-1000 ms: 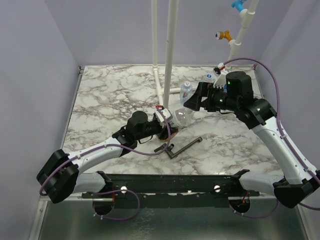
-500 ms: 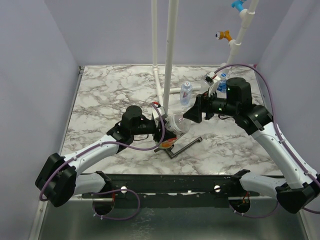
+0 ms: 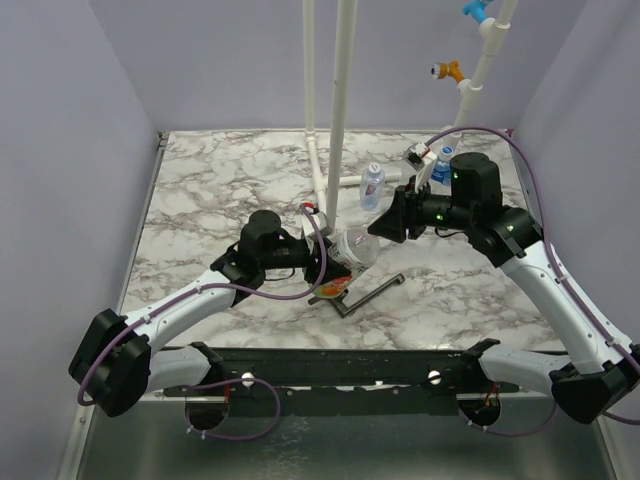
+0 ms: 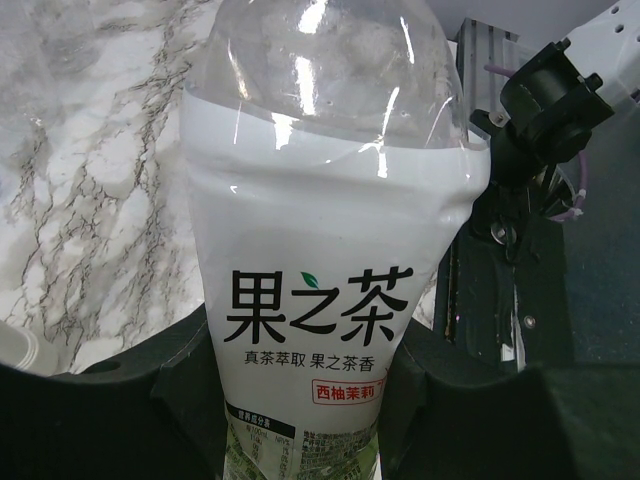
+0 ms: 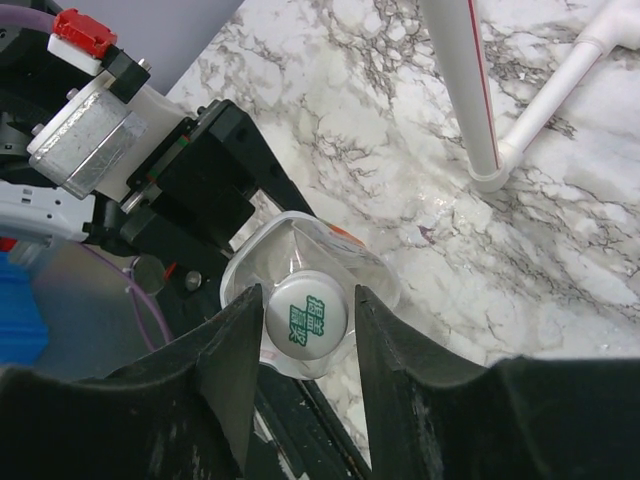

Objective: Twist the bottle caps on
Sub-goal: Screw the bottle cap onto the plastic bottle.

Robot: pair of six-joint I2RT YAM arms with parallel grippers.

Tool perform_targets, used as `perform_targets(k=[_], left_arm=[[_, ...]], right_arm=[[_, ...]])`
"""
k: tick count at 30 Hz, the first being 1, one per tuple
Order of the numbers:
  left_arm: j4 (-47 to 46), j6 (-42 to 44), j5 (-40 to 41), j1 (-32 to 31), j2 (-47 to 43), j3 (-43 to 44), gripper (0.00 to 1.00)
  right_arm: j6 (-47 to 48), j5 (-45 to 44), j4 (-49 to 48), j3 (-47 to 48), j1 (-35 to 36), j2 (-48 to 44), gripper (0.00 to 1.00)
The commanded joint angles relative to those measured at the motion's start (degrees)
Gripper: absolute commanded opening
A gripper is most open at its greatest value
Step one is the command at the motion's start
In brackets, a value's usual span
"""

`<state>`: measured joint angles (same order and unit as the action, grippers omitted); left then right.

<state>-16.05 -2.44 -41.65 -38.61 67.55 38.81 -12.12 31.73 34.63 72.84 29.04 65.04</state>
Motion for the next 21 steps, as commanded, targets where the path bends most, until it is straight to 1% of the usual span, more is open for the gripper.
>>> perform_targets(k=[1,5,7,8,10,11,14,18,21], left_arm=[[0.02,-0.02,-1.81,0.43,-0.78,1.26,0.0],[0.05,0.24,1.07,0.41,-0.25,1.84,0.0],[0.1,0.41,4.84,0.34,0.12,2.29,0.0],[0.14,0.53,7.39,0.28,0.15,2.57,0.0],[-0.02,1.71,12.9,-0.52,-0.11,2.84,0.0],[-0.19,2.1,17.36,-1.35,-0.33,2.99,0.0],[-0.51,4.96,27.02,-3.63,-0.32,4.03,0.0],[-3.59,8.78,43.15,-9.76,-0.13,4.6,0.0],[-5.23,12.03,52.17,-14.22,1.14,5.52,0.0]], right_arm=[[-0.86,2.65,-0.69,1.11,0.05,0.66,0.43],[-1.5,1.3,0.23,1.25,0.02,0.96,0.32],[-2.64,-0.33,0.9,1.58,0.01,1.35,0.24],[-3.59,-0.89,1.38,1.71,0.05,1.68,0.22],[-4.91,-2.33,2.79,2.13,0.14,2.67,0.21],[-6.14,-3.54,3.42,2.12,0.14,3.02,0.2],[-10.27,-6.4,3.54,1.25,0.27,3.36,0.2],[-17.56,-9.55,4.09,0.44,0.57,4.19,0.19],[-23.42,-11.35,5.66,0.11,0.73,5.17,0.17]])
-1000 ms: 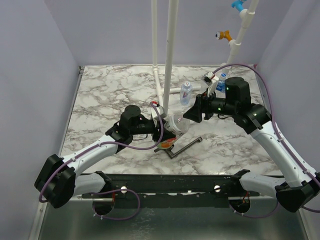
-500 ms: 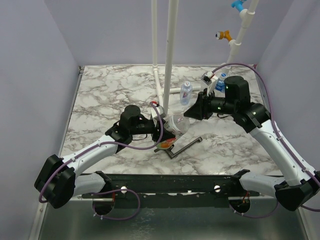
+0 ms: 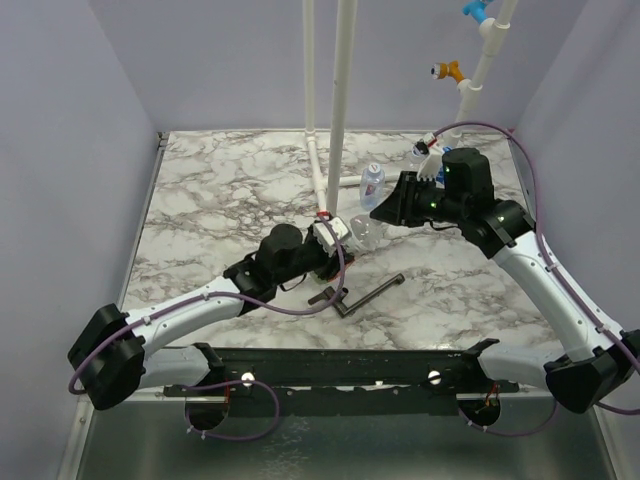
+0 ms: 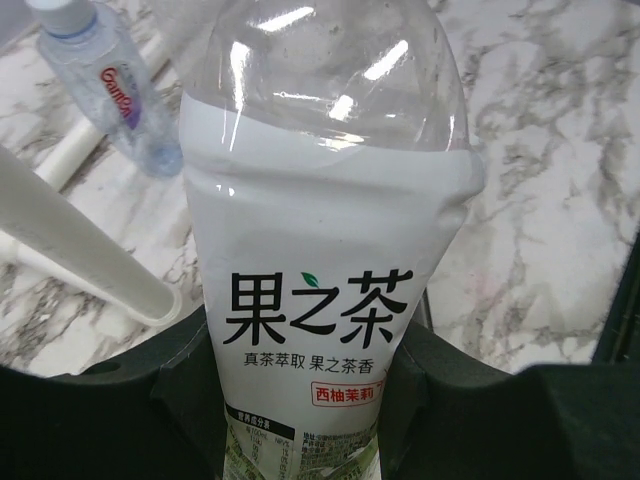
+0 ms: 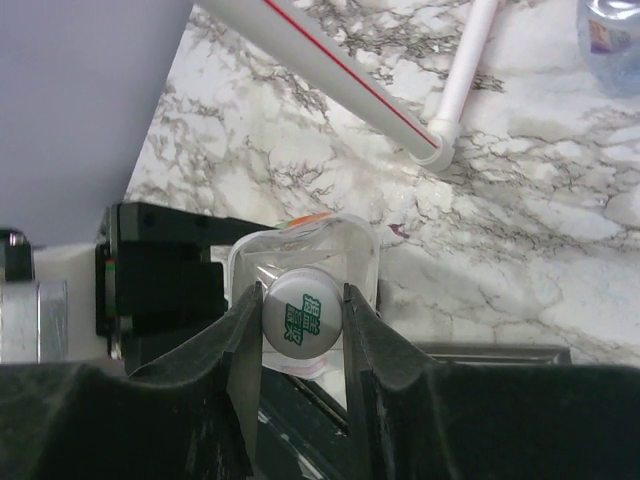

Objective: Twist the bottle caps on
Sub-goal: Screw the bottle cap onto the plastic bottle.

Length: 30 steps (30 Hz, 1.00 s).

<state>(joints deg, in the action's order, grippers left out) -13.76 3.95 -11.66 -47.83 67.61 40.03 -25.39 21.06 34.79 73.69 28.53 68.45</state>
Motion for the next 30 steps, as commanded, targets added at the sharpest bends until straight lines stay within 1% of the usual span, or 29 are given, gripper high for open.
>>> perform_targets(k=[1,4,8,10,12,16,18,20,22,23,27,28,30], left_arm=[[-8.24,6.53,24.75,-6.31,1.6,4.56,0.0],[-10.11,8.77,31.05,-8.96,3.1,5.32,0.0],[-11.82,10.47,36.81,-11.57,5.54,6.6,0.0],[-12.51,11.85,39.18,-12.94,7.11,7.2,0.0],[-13.55,13.24,41.83,-13.79,8.37,7.28,0.0],[-14.72,14.19,42.03,-13.95,8.49,6.3,0.0],[-14.72,14.91,41.73,-13.95,8.33,5.95,0.0],[-14.63,15.59,41.03,-13.94,8.17,5.56,0.0],[-14.25,15.53,39.72,-13.95,7.7,5.04,0.0],[-13.89,15.27,38.96,-13.87,7.47,4.81,0.0],[-10.3,12.95,35.9,-13.69,7.26,5.09,0.0],[-9.05,12.21,35.06,-13.45,7.12,5.14,0.0],[-6.98,10.55,32.35,-12.88,6.49,5.03,0.0]], right_arm=[[-11.9,-1.05,6.13,-0.74,1.26,2.11,0.17],[-16.16,-2.26,8.42,-0.91,1.32,2.82,0.14],[-21.52,-3.93,10.08,-1.57,1.3,3.54,0.14],[-24.78,-4.77,9.64,-2.46,1.33,3.41,0.14],[-27.98,-3.73,6.97,-4.53,1.34,2.35,0.14],[-31.71,-2.92,3.83,-6.62,1.34,1.24,0.15],[-32.08,-3.87,4.47,-6.01,1.35,1.24,0.18],[-32.23,-4.88,4.43,-5.29,1.35,0.77,0.26],[-31.92,-5.94,5.0,-3.92,1.33,0.43,0.39],[-31.62,-6.26,5.31,-3.09,1.31,0.38,0.47],[-29.05,-8.58,6.72,0.47,1.35,-0.22,0.73],[-28.24,-9.19,6.89,1.33,1.35,-0.54,0.79],[-25.67,-11.19,7.58,3.57,1.35,-1.52,0.88]])
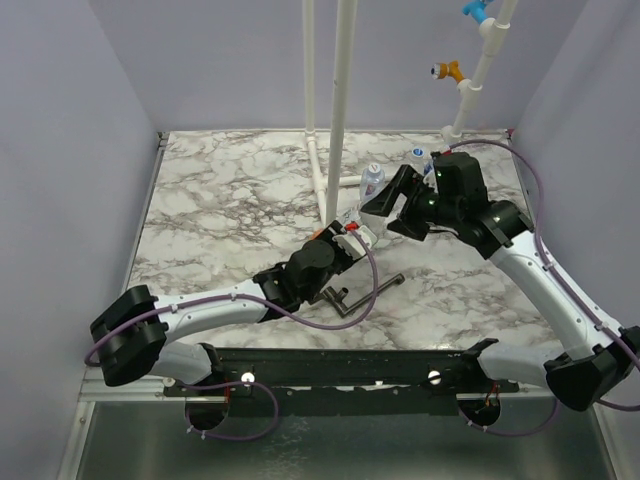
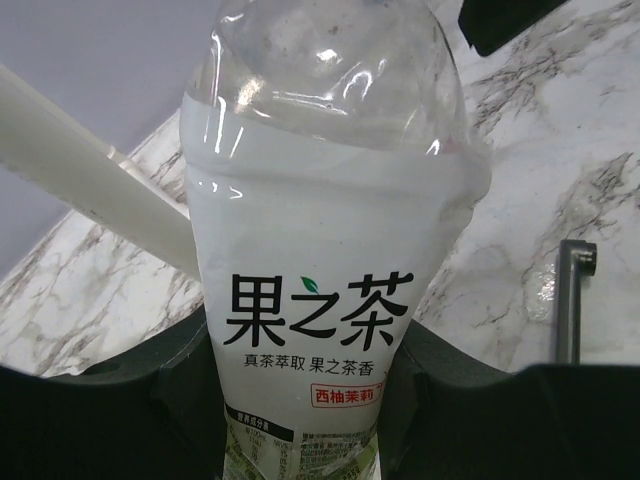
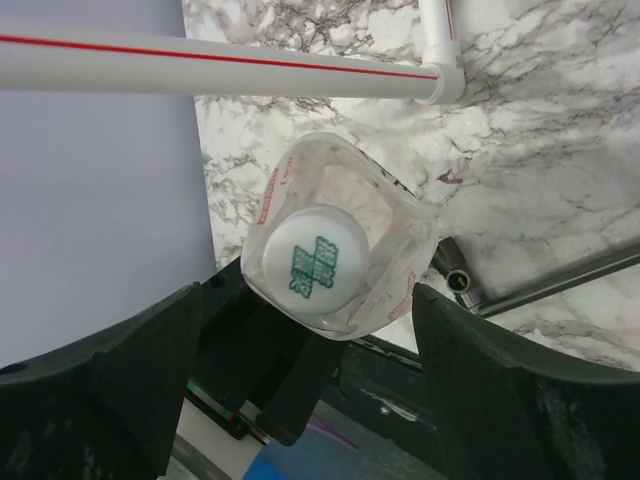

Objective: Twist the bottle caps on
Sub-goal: Screw the bottle cap onto the plastic bottle.

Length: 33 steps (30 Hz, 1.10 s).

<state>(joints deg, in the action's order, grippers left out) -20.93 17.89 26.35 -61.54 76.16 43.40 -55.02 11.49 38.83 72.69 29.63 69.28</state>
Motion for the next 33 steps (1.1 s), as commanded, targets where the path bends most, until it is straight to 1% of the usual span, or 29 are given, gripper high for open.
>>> perform_targets(k=[1,4,7,8,10,11,13,15,18,20,25,28,33], left_arm=[[1.1,-4.23,-6.95,1.27,-2.42,1.58,0.0],[4.61,-7.17,-13.33,3.66,-4.63,0.96,0.0],[8.62,-9.01,-20.93,6.74,-7.89,0.43,0.0],[10.23,-9.58,-24.18,8.32,-9.05,0.46,0.0],[14.02,-10.9,-34.25,11.98,-11.99,0.23,0.0],[15.69,-11.48,-39.35,13.57,-13.64,-0.03,0.0],[17.79,-12.03,-46.85,16.79,-16.51,-1.07,0.0],[20.02,-12.26,-50.5,18.5,-18.74,-1.71,0.0],[22.99,-13.59,-56.53,20.56,-21.29,-2.62,0.0],[23.0,-15.42,-59.35,21.18,-22.73,-3.41,0.0],[23.05,-17.6,-64.15,22.32,-23.55,-4.11,0.0],[23.03,-19.36,-65.3,22.93,-23.15,-4.07,0.0],[22.03,-19.97,-65.9,23.48,-22.75,-4.12,0.0]], right_arm=[[5.58,-2.13,3.39,5.1,0.25,-2.87,0.9],[12.29,-2.45,1.99,5.93,0.26,-4.98,0.96],[19.45,-0.98,0.98,6.13,0.21,-6.95,0.96],[22.37,1.22,0.0,5.96,0.25,-7.66,0.96],[27.25,4.87,-0.9,6.02,0.23,-8.58,0.96],[29.19,7.62,-1.5,5.71,0.22,-9.0,0.95],[32.32,11.99,-2.16,5.72,0.24,-8.87,0.92],[34.44,16.14,-2.53,5.71,0.21,-8.17,0.9],[36.5,20.63,-3.01,5.8,0.24,-6.57,0.83],[37.53,22.53,-3.97,5.62,0.26,-6.14,0.79],[40.06,25.87,-3.76,6.93,0.25,-4.58,0.77],[40.39,27.86,-2.97,7.25,0.34,-3.47,0.77],[41.62,27.63,-0.77,7.52,1.33,-1.81,0.71]])
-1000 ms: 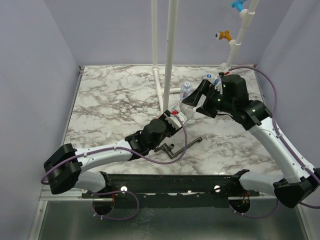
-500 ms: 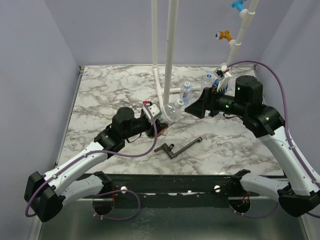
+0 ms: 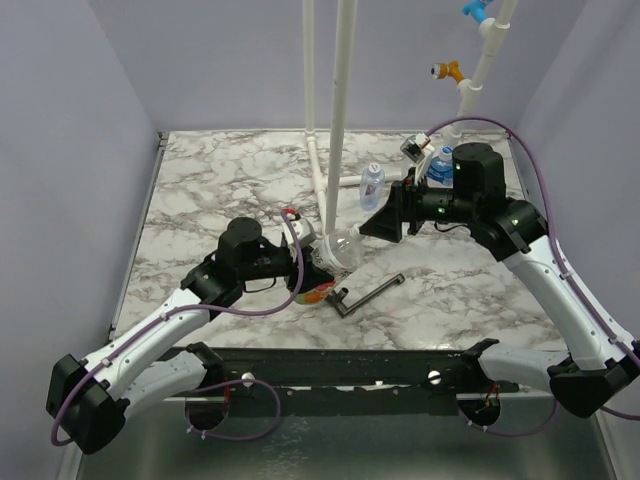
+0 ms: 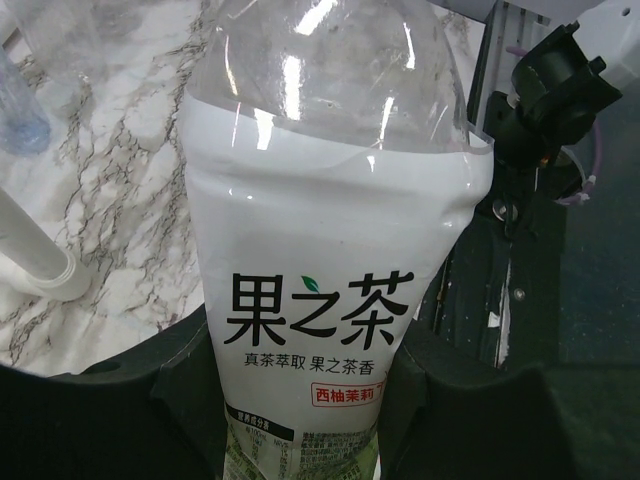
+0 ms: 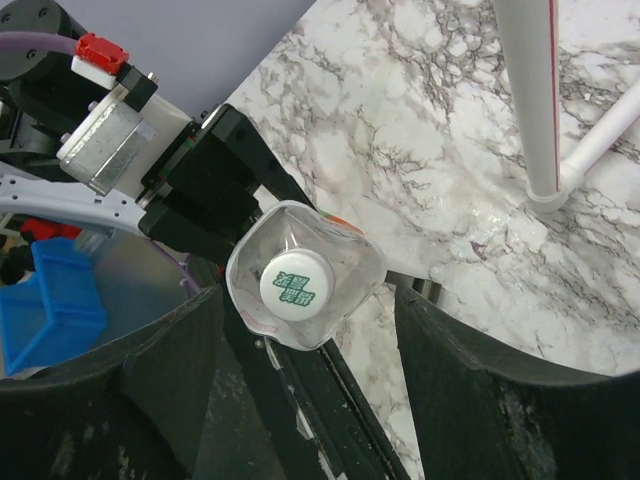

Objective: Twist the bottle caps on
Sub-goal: Screw the bottle cap onto the plastic bottle.

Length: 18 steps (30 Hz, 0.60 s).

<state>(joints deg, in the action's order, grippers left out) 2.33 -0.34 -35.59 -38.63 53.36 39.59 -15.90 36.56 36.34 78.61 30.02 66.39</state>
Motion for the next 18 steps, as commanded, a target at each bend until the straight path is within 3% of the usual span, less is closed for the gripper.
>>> perform_targets(k=[1,9,13,18], left_arm=[[-1.4,-1.77,-4.04,0.73,0.22,-0.3,0.0],[-1.84,-1.68,-4.32,1.01,1.4,-0.29,0.0],[-2.11,-1.76,-4.37,1.19,1.63,-0.48,0.0],[-2.07,-1.99,-4.53,1.29,1.74,-0.47,0.0]], right_arm=[[2.54,2.43,1.76,1.68,1.2,1.27,0.71],[2.55,0.71,1.5,3.18,3.37,3.12,0.66],[2.84,0.41,2.48,3.68,4.05,3.81,0.58],[3.59,-1.43,3.6,3.04,4.26,3.79,0.58]])
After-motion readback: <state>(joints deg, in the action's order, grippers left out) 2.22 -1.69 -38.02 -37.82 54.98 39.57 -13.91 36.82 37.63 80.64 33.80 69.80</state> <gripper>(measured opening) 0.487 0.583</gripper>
